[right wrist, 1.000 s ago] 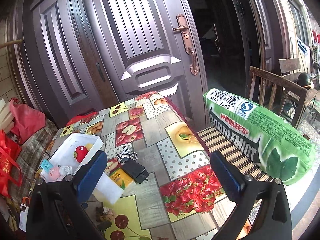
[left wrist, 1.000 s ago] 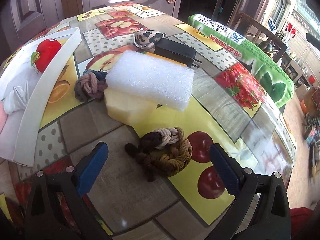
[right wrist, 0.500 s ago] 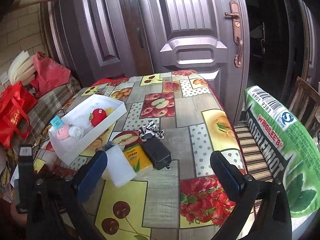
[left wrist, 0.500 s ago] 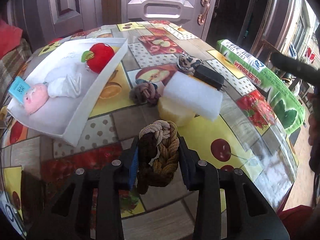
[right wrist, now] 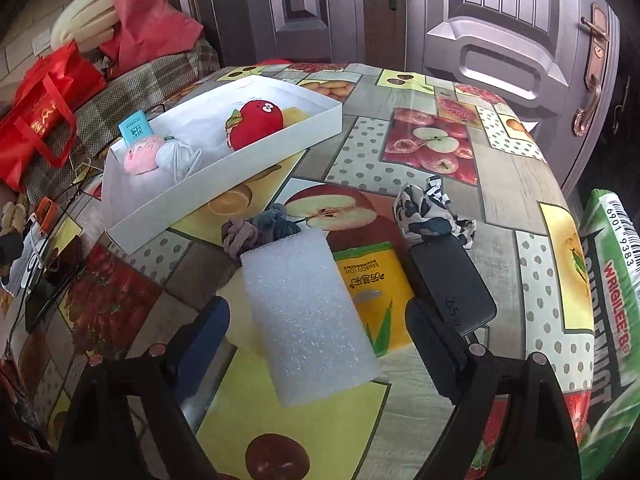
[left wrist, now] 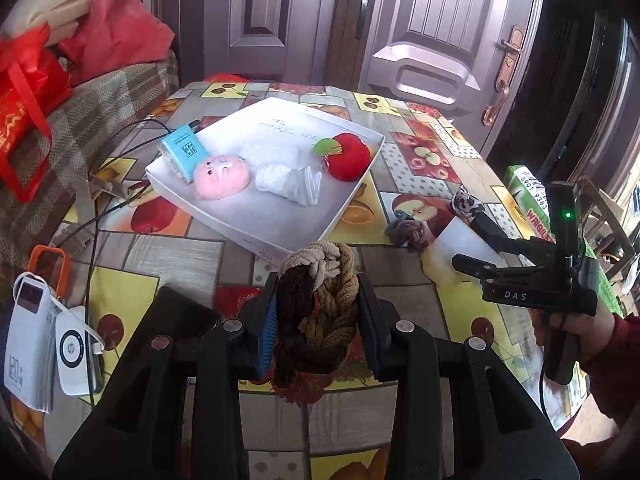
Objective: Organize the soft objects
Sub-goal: 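Grasp the white foam block with the right tool while the left tool holds the rope knot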
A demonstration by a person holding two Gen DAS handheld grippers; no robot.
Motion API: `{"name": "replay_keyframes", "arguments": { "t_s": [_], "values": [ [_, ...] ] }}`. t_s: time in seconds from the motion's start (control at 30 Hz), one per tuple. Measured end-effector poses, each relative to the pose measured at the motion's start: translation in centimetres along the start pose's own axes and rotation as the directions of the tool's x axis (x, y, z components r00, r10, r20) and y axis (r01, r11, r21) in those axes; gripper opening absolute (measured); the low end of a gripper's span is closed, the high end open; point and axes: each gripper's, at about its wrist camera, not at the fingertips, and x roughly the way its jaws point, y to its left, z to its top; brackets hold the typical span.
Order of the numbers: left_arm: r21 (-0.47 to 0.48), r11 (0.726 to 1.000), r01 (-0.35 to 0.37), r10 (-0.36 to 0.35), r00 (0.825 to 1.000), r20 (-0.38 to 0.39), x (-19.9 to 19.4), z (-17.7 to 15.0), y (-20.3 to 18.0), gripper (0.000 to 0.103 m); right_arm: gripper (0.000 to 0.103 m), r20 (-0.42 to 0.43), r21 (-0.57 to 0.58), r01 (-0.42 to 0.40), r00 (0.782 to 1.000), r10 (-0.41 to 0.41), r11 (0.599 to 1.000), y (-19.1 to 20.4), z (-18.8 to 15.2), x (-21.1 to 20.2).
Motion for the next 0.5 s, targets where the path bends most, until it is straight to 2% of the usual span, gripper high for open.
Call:
{"name": "replay_keyframes", "arguments": {
  "t_s": [0.07, 0.13, 0.2, 0.3, 0.4, 0.5],
  "values": [
    [-0.014, 1.000, -0.017, 0.017, 1.000, -0.002, 0.0, -0.2, 0.4, 0.035, 0.076, -0.022, -0.020, -0.004, 1.000, 0.003, 1.000, 0.4, -0.1, 0.7],
    [-0.021, 1.000, -0.023, 0.023, 1.000, -0.005, 0.1, -0.3, 0.7, 0.035, 0.073, -0.007, -0.035, 0.003, 1.000, -0.004, 0.999, 0.7, -0.1, 0.7],
    [-0.021, 0.999, -0.024, 0.024, 1.000, -0.006, 0.1, -0.1, 0.8, 0.035, 0.053, -0.003, -0.043, 0.004, 1.000, -0.005, 0.999, 0.8, 0.1, 0.7],
    [-0.009, 1.000, -0.019, 0.019, 1.000, 0.006, -0.1, 0.7, 1.0, 0.035, 0.051, 0.020, -0.018, -0.011, 1.000, 0.012, 1.000, 0.6, 0.5, -0.3],
    [0.012, 1.000, -0.027, 0.026, 0.999, 0.032, -0.6, 2.6, 1.1, 0.035, 0.050, 0.102, 0.016, -0.027, 0.994, 0.025, 0.999, 0.5, 1.5, -3.0],
    [0.030, 0.999, -0.045, 0.042, 0.995, 0.089, -1.6, 5.4, 1.1, 0.035, 0.050, 0.211, 0.054, -0.050, 0.977, 0.038, 0.997, 0.4, 3.1, -6.8]
  ]
}}
